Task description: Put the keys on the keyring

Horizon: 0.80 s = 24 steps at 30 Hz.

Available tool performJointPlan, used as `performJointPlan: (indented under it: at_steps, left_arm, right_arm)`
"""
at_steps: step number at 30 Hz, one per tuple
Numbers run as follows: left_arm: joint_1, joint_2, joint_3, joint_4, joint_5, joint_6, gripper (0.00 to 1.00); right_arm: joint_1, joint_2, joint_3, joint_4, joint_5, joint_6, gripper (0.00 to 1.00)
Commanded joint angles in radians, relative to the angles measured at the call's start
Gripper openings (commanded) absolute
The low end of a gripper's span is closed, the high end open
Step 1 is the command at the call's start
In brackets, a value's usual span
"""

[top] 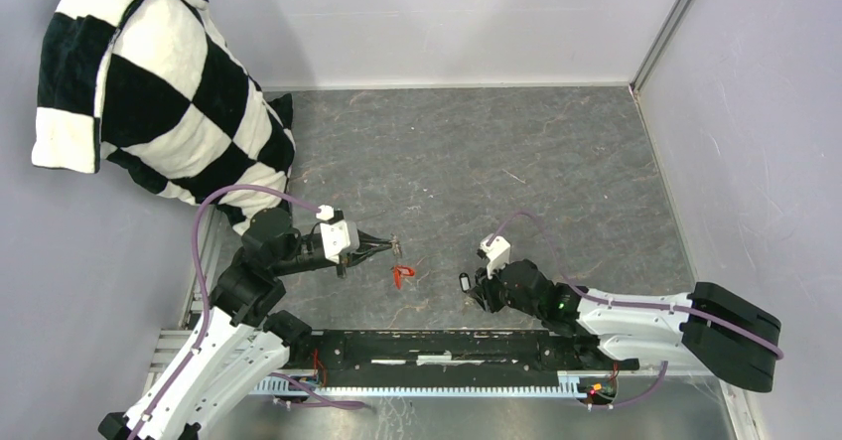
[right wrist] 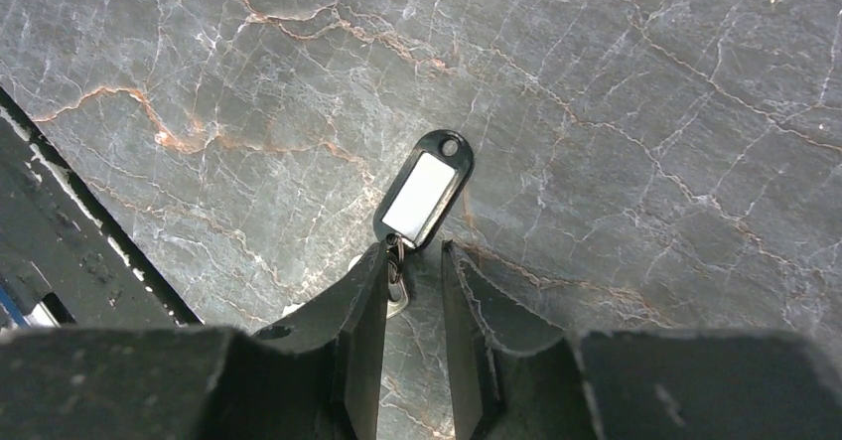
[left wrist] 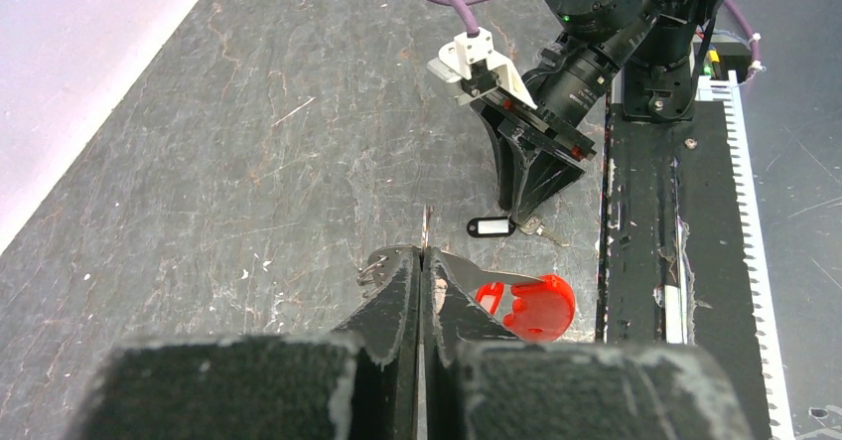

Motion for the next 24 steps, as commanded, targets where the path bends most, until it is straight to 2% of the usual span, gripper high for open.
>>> performJointPlan:
  at_steps: [1,5,7,11,18,24]
  left_arm:
    - [-0.001,0.002,0.045,0.018,0.011,0.035,0.02]
    - [0.0,0.001,0.045,0.018,0.011,0.034,0.02]
    - [0.0,0.001,0.043,0.017,0.008,0.034,0.02]
    - [-0.001,0.001,0.042,0.014,0.007,0.038,0.02]
    - [-0.001,-0.001,0.041,0.007,0.007,0.042,0.02]
    - [-0.001,-0.001,0.041,-0.001,0.006,0.053,0.02]
  right_arm:
    - [0.029,0.038,0.021,-0.049,0.061,-0.002,0.31]
    - [0.044,0.061,0.036,-0.051,0.091,0.006,0.27]
    - [0.048,0.064,0.038,-0.058,0.107,0.015,0.18]
    - [0.052,0.043,0.035,-0.066,0.122,0.016,0.08]
    - [0.059,0.046,0.072,-0.07,0.11,-0.002,0.11]
    - [0.061,0.059,0.079,-0.066,0.111,-0.006,0.08]
